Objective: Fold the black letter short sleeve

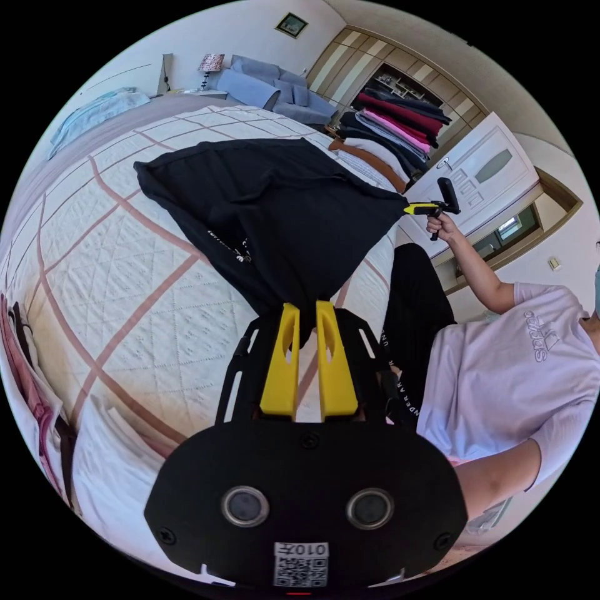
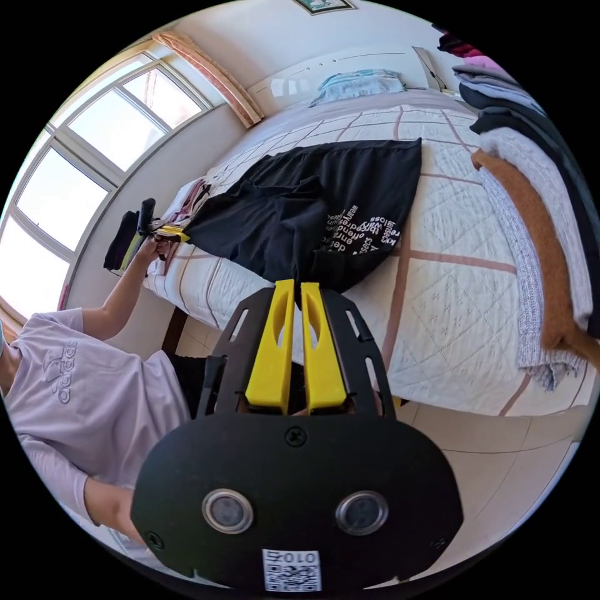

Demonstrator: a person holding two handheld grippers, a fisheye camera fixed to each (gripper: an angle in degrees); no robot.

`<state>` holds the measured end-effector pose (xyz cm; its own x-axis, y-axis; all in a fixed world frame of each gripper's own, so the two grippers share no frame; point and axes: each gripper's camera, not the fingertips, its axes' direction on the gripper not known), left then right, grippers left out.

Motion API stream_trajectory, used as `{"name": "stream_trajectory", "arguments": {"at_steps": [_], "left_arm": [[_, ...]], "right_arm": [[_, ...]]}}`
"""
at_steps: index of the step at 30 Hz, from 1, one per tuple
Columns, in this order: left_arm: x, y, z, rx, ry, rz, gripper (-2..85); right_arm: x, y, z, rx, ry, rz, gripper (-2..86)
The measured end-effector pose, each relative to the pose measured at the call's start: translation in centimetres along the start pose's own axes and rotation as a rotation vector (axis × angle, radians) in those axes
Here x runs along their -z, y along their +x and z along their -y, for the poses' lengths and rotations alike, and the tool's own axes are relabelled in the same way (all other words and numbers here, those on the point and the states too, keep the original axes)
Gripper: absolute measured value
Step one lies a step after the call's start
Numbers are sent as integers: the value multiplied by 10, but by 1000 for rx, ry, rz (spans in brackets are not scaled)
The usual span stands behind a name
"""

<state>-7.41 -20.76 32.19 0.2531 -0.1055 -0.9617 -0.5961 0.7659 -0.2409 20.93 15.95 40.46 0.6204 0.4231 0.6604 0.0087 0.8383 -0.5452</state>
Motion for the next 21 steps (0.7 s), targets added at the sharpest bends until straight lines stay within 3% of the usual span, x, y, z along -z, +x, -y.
{"name": "stream_trajectory", "arguments": {"at_steps": [8, 11, 15, 18, 21], "left_arm": [[3, 36, -56, 65, -202, -7, 66], [-14, 23, -77, 147, -102, -49, 66], [2, 37, -93, 123, 2, 7, 68], [23, 54, -100, 165, -30, 137, 65], [55, 77, -96, 208, 30, 304, 57]], "right_arm": [[-34, -27, -23, 40, -230, 70, 29], [-61, -20, -31, -25, -229, 75, 37], [-55, -58, -29, 46, -183, -141, 56], [-39, -82, -29, 33, -162, -337, 84], [-23, -116, -21, 73, -29, -391, 97]]}}
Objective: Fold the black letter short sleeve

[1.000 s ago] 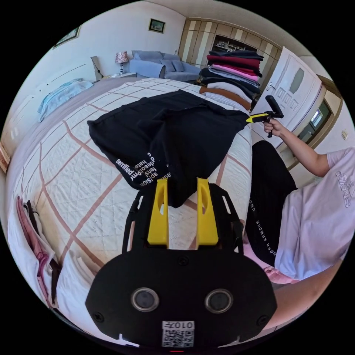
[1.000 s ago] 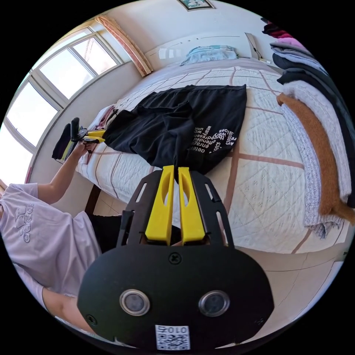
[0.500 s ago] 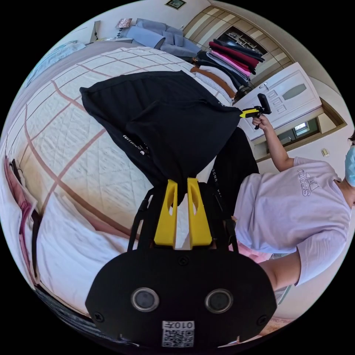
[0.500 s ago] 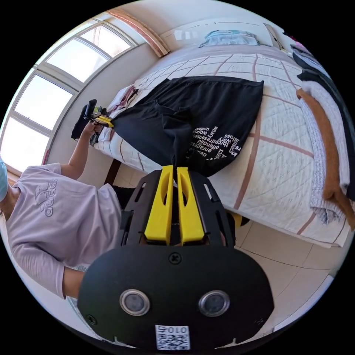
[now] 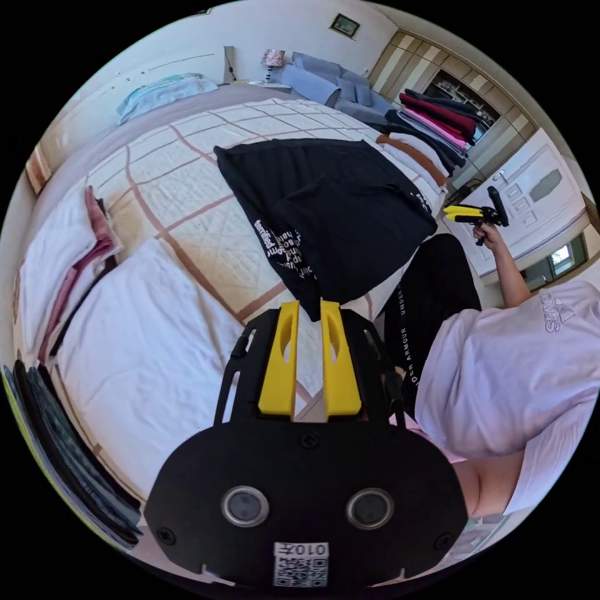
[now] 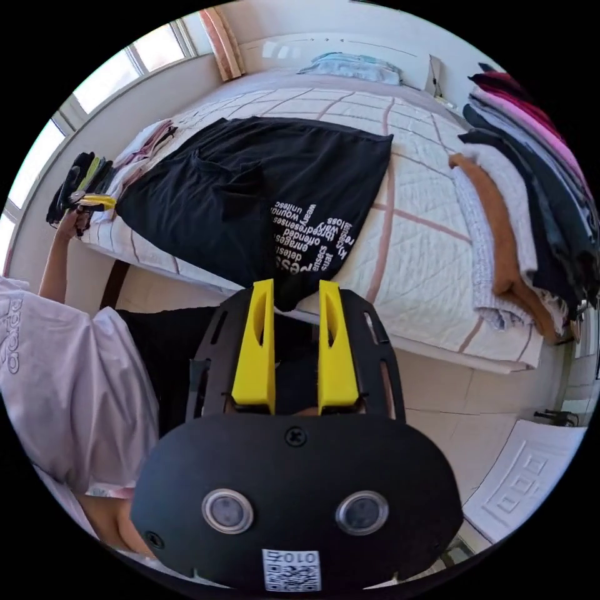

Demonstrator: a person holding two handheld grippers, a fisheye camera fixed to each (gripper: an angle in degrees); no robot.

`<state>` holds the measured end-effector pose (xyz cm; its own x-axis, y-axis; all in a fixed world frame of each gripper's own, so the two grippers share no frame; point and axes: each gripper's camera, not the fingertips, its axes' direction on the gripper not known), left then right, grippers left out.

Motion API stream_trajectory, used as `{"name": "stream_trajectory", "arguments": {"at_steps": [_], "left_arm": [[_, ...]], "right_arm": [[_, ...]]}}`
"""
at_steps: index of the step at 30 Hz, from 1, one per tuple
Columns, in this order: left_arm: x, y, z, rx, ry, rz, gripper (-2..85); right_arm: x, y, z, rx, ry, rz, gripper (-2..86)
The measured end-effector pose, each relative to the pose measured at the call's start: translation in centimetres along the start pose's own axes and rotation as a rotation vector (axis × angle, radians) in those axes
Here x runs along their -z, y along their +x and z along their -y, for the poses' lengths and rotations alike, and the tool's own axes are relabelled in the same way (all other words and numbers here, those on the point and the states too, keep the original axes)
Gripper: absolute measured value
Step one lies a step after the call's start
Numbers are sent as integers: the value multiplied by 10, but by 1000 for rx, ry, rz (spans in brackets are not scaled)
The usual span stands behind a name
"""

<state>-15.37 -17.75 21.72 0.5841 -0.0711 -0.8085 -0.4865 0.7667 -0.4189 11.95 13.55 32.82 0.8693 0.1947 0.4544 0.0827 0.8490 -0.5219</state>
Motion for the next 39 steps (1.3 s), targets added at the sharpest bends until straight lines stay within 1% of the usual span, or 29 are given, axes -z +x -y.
{"name": "stream_trajectory", "arguments": {"at_steps": [3, 4, 5, 8, 9, 11, 13, 14, 15, 17, 19, 21, 22, 23, 24, 25, 27, 28, 31, 33, 34, 35, 36, 38, 39], "left_arm": [[24, 20, 19, 2, 115, 100, 46], [22, 30, 31, -37, 148, 109, 41], [13, 40, 45, -101, 161, 77, 36], [-28, 54, 77, -175, 98, -23, 29], [-36, 56, 81, -181, 85, -40, 28], [-61, 65, 93, -216, 37, -89, 24], [-72, 68, 96, -221, 9, -68, 20], [-79, 66, 96, -212, -11, -47, 18], [-83, 64, 95, -199, -23, -38, 17], [-91, 51, 91, -155, -27, -68, 12], [-90, 42, 88, -110, -3, -111, 10], [-81, 39, 86, -88, 26, -128, 9], [-69, 42, 86, -94, 72, -133, 9], [-54, 48, 90, -126, 137, -137, 9], [-48, 51, 93, -146, 164, -135, 9], [-41, 57, 103, -188, 191, -119, 10], [-43, 59, 120, -237, 193, -75, 14], [-51, 54, 132, -244, 179, -63, 18], [-80, 34, 155, -226, 122, -115, 29], [-99, 20, 160, -185, 93, -66, 33], [-114, 8, 162, -148, 40, -65, 35], [-115, -6, 160, -105, 76, -139, 36], [-112, -13, 159, -86, 87, -171, 37], [-90, -26, 152, -60, 151, -224, 50], [-81, -28, 149, -61, 184, -233, 53]], "right_arm": [[9, -45, 30, 97, 110, -23, 106], [6, -54, 37, 119, 113, -29, 108], [-4, -71, 50, 161, 104, -43, 112], [-42, -100, 77, 226, 46, -53, 113], [-56, -104, 84, 230, -1, -51, 109], [-65, -102, 90, 224, -56, -104, 77], [-51, -81, 90, 89, 4, -172, 50], [-37, -57, 87, -53, 50, -182, 49], [-29, -29, 83, -163, 56, -122, 53], [-29, 7, 74, -288, 8, -51, 64], [-24, 18, 62, -327, 16, -54, 70], [-9, 2, 56, -279, 89, -65, 70], [-7, -6, 56, -240, 110, -45, 70], [-4, -24, 59, -144, 149, 6, 66], [-6, -40, 64, -62, 172, 47, 65], [-8, -47, 68, -25, 176, 67, 66], [-23, -69, 88, 77, 166, 141, 72], [-27, -72, 93, 89, 161, 153, 74], [-45, -84, 118, 128, 146, 169, 77], [-71, -80, 138, 102, 55, 127, 74], [-80, -78, 142, 96, 19, 108, 73], [-90, -71, 146, 89, 0, 105, 68], [-88, -61, 149, 76, 5, 156, 61], [-74, -49, 154, 71, -1, 191, 63], [-57, -42, 153, 76, 64, 156, 66]]}}
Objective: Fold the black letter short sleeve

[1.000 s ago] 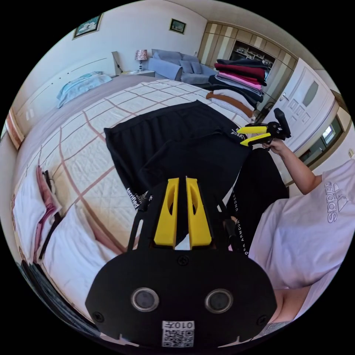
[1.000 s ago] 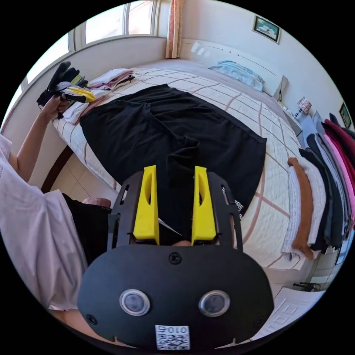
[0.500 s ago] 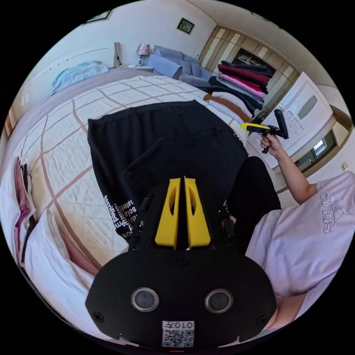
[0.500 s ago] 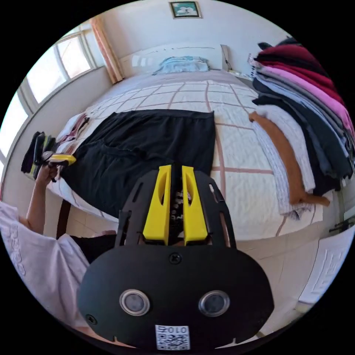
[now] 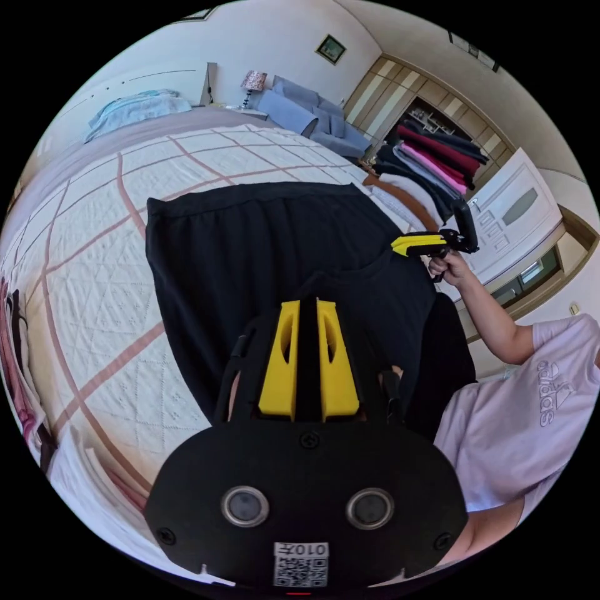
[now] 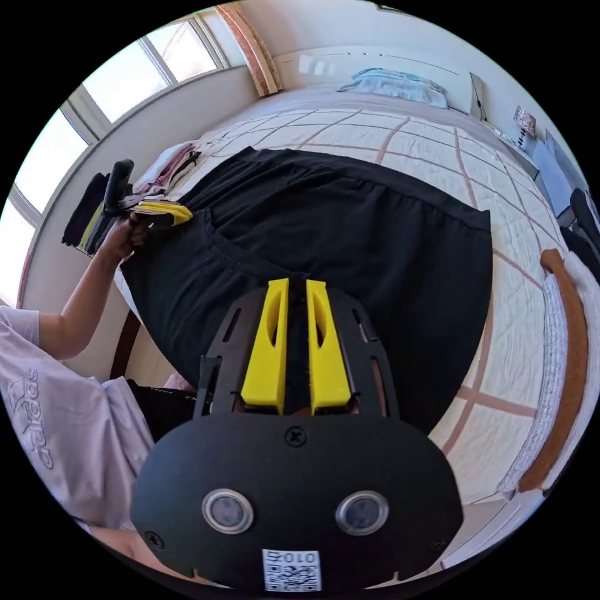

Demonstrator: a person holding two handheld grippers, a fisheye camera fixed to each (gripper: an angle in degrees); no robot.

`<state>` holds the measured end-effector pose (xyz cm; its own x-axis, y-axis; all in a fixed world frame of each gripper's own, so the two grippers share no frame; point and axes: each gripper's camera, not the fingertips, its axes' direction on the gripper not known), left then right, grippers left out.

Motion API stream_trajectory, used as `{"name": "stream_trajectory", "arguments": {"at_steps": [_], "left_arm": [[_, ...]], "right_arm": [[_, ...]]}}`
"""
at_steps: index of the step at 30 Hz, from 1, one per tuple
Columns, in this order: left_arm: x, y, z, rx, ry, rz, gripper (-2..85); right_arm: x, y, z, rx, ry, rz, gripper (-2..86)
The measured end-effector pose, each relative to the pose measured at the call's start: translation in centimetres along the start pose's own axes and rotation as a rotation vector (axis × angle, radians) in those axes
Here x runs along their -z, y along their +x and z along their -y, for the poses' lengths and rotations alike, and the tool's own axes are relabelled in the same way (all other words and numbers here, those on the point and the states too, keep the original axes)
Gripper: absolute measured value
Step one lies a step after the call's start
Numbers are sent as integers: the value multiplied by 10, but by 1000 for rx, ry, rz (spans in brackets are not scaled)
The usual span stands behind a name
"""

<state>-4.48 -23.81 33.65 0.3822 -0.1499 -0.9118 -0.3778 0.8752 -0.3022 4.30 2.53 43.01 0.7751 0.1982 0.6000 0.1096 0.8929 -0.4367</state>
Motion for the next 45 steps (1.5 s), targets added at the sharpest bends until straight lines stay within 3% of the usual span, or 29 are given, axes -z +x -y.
{"name": "stream_trajectory", "arguments": {"at_steps": [2, 6, 11, 18, 21, 28, 33, 37, 41, 45], "left_arm": [[35, -6, 7, 17, 100, 52, 67], [52, -47, 49, 121, 98, 316, 104], [21, -129, 111, 281, 71, 221, 139], [-20, -150, 139, 302, -84, 231, 137], [-20, -149, 132, 307, -66, 276, 108], [36, -122, 92, 199, 215, 112, 15], [121, -43, 36, -201, 423, -110, 3], [152, 39, -47, -442, 271, -83, 1], [112, 67, -110, -402, 9, -53, 0], [79, 79, -135, -336, -100, -3, 0]], "right_arm": [[25, 13, 1, -15, 96, -103, 69], [31, 80, 42, -143, 57, -304, 91], [7, 147, 86, -273, -15, -292, 113], [-36, 182, 104, -327, -102, -203, 108], [-33, 177, 100, -325, -76, -228, 80], [11, 155, 89, -245, -14, -130, 46], [107, 73, 11, 69, 221, -75, 43], [131, 26, -81, 258, 234, 20, 42], [88, 15, -138, 189, -16, 81, 42], [53, -1, -141, 214, -151, 6, 42]]}}
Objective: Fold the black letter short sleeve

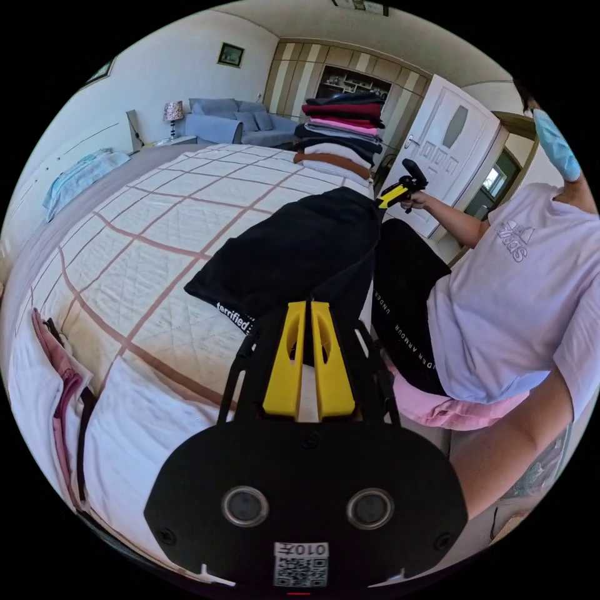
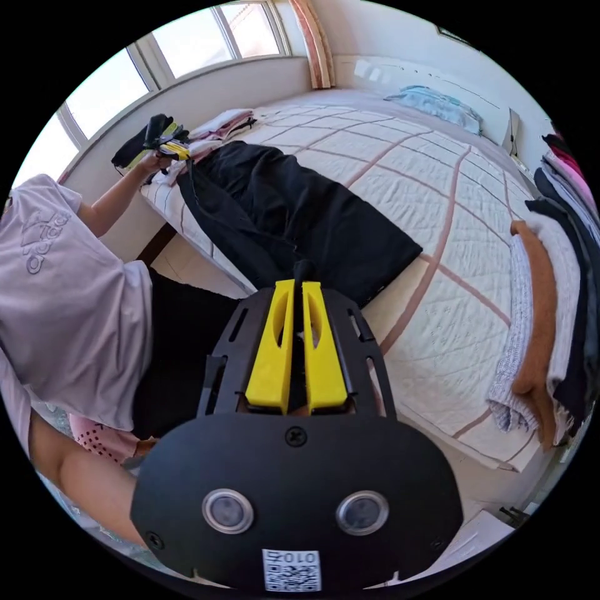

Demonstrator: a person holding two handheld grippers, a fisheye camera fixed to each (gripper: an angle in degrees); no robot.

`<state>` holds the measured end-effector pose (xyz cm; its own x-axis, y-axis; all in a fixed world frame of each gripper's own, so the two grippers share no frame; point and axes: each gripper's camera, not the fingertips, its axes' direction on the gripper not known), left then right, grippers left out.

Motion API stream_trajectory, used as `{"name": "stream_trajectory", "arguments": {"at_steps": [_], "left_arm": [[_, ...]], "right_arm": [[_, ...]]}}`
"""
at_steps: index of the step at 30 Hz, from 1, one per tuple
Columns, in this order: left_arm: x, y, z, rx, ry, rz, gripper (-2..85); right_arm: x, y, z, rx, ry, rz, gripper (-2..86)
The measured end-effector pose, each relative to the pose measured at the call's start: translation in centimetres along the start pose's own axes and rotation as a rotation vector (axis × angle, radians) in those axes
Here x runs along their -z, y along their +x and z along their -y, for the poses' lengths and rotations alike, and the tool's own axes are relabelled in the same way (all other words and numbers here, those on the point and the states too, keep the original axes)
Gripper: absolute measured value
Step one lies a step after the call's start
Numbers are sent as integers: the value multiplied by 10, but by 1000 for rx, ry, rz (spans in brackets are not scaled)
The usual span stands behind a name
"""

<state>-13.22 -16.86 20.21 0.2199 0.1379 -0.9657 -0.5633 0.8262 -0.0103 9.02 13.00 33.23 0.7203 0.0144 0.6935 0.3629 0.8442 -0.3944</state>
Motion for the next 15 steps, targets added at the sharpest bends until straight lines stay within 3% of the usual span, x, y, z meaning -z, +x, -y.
{"name": "stream_trajectory", "arguments": {"at_steps": [3, 10, 15], "left_arm": [[8, 12, -5, 9, 45, 12, 0], [-9, 43, -4, -5, -143, 112, 0], [-20, 56, -19, 87, -197, 158, 4]], "right_arm": [[5, 2, 4, -7, 0, 7, 41], [5, -21, -3, 59, 19, -15, 33], [-9, -37, -10, 62, -136, 65, 50]]}}
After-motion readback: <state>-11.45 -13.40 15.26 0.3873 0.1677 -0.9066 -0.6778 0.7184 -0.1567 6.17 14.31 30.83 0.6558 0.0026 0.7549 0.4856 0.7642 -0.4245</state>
